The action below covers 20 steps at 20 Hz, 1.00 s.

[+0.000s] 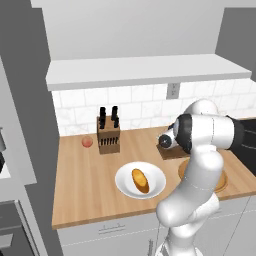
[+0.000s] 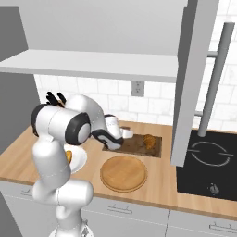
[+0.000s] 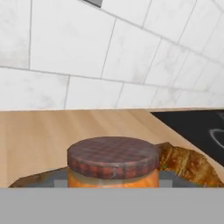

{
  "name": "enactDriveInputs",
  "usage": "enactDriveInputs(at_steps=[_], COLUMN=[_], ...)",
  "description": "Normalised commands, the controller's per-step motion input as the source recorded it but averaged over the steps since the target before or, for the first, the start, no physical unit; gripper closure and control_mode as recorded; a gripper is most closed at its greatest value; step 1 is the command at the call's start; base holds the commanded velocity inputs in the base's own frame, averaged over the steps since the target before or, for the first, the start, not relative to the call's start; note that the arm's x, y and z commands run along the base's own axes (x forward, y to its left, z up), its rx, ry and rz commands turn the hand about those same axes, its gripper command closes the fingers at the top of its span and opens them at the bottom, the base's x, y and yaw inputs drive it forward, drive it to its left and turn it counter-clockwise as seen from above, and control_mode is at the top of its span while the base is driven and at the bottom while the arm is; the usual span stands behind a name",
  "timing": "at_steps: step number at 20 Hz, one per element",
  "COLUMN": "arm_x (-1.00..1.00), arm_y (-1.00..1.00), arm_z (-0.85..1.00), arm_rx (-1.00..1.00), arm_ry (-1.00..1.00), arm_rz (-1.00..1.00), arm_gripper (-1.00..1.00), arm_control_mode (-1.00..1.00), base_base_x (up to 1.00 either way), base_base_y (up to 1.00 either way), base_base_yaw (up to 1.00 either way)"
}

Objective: From the different types of pastries on the counter, select a croissant and place it on the cutting board. Then retrieve a jar of jam from the cabinet and place it alongside the croissant on the cutting board.

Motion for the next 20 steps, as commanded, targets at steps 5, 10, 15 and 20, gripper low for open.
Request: enactDriveInputs(at_steps=[5,10,15,20], arm_x=[-0.11,-0.5,-0.56,-0.45], arm_y=[-0.03,-0.1,-0.27,-0.1], arm_z=[-0.65,-0.34,-0.2,-0.13], arm_rx=[0.12,0.04,0.01,0.0], arm_ry=[-0.26,-0.14,-0.1,-0.04], arm_rz=[0.0,0.0,0.0,0.0], arm_gripper=[1.0,-1.0,-1.0,-1.0], arm_control_mode=[-1.0,-1.0,-1.0,-1.0], base_base_x=[0.0,0.0,0.0,0.0], base_base_y=[0.0,0.0,0.0,0.0], base_base_yaw=[0.0,0.0,0.0,0.0])
